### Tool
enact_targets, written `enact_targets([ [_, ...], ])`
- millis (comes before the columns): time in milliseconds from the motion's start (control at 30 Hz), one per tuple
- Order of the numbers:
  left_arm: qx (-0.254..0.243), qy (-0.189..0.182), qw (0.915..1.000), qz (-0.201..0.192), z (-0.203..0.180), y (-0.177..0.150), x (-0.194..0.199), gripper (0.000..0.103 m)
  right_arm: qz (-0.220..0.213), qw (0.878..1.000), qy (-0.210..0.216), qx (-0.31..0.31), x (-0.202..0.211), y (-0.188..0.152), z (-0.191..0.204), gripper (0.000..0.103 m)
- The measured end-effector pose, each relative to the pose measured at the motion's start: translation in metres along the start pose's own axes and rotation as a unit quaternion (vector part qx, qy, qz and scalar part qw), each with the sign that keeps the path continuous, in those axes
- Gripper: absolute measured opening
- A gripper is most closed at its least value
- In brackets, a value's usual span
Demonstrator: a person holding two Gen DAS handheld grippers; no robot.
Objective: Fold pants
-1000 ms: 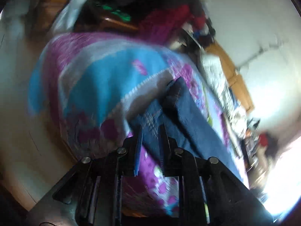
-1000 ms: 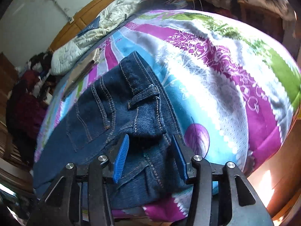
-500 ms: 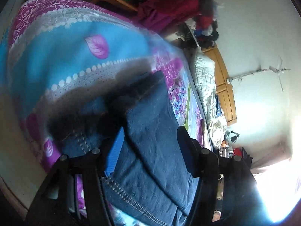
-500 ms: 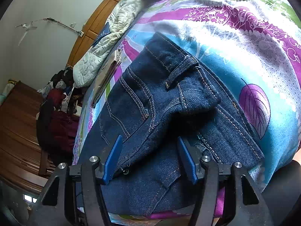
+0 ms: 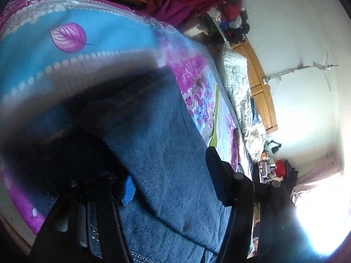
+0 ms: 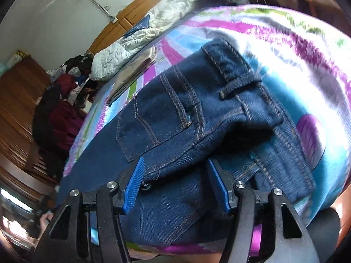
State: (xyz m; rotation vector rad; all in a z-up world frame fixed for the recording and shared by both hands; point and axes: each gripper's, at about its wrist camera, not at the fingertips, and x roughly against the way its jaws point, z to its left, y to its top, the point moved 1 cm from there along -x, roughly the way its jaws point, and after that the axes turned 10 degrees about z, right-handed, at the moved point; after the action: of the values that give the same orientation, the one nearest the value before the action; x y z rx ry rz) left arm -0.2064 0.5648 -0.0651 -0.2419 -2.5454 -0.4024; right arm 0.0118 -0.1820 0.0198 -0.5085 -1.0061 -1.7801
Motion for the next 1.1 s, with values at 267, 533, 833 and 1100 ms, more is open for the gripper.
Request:
enact_targets([
  [267, 0.009, -0.004, 0.9999, 0.001, -0.002, 0.007, -0.003, 0.057, -0.040, 0.987, 0.041, -0.147, -0.004, 0.024, -0.048, 0.056],
  [533, 0.023, -0.025, 0.9990, 0.029, 0.010, 0.017, -0.010, 0.003, -0.056, 0.984, 0.017, -0.168, -0.008, 0.030, -0.052, 0.028],
  [833, 0.007, -0.003, 0.9998, 0.017, -0.016, 0.021, 0.005, 0.003, -0.083, 0.995, -0.018, -0.053, 0.042, 0.071, 0.012, 0.008],
  [1100, -0.084, -0.052, 0.9951, -0.004, -0.087, 0.046, 0.036, 0.003, -0.097, 0.995, 0.016, 0.015, 0.084, 0.103, 0.072, 0.008],
])
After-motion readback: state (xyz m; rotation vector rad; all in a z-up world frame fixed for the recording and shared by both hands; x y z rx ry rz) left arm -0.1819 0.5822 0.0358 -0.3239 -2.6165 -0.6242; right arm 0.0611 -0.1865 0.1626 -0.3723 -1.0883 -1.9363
